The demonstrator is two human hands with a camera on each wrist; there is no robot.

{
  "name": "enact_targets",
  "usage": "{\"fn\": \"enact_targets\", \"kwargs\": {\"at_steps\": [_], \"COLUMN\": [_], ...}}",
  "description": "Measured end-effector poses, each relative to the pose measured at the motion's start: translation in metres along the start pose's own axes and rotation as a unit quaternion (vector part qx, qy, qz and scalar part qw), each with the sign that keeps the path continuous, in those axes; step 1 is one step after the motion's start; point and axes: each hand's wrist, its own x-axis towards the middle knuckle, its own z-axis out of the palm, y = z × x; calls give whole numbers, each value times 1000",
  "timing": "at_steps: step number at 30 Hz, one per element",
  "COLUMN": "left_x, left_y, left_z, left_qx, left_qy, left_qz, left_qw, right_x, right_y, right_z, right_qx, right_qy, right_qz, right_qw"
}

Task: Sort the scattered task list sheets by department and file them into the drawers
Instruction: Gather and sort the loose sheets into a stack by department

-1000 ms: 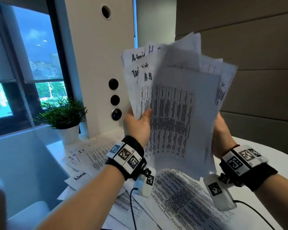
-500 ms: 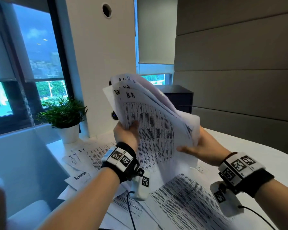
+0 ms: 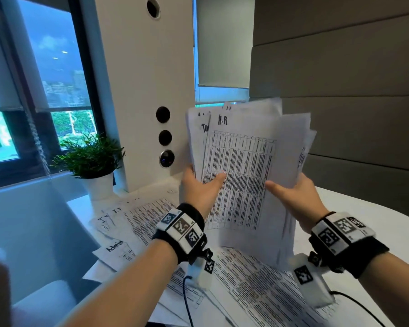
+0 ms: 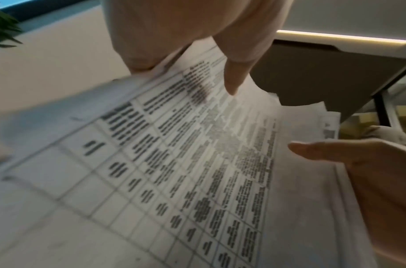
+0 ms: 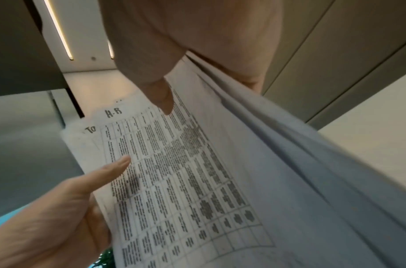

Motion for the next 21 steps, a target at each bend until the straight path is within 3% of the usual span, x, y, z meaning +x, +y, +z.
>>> {"fn": "enact_targets", "kwargs": {"at_steps": [5, 9, 12, 14, 16, 19, 21], "left_x": [6, 4, 6, 2, -3, -2, 0], "left_y": [-11, -2, 2, -1, -6, -10, -7], "left_z": [-7, -5, -13, -15, -12, -8, -10], "left_qx": [23, -5, -53, -51, -26, -23, -47], "left_qy": [-28, -38, -20, -49, -77, -34, -1], "left_qz": [-1, 21, 31, 21, 22, 38, 51], "left_qw": [999, 999, 998, 997, 996, 998, 998], "right_x": [2, 1, 5, 9, 9, 9, 7], "right_y": [10, 3, 4, 11, 17, 21, 18], "right_z": [-8, -5, -9, -11, -9, -7, -10], "right_qx": [83, 85, 113, 86, 28, -13, -36], "right_qy": [44, 34, 74, 112, 107, 91, 121], "right_qz": [32, -30, -44, -38, -35, -67, -86], "right_qw": [995, 995, 990, 989, 993, 994, 988]}}
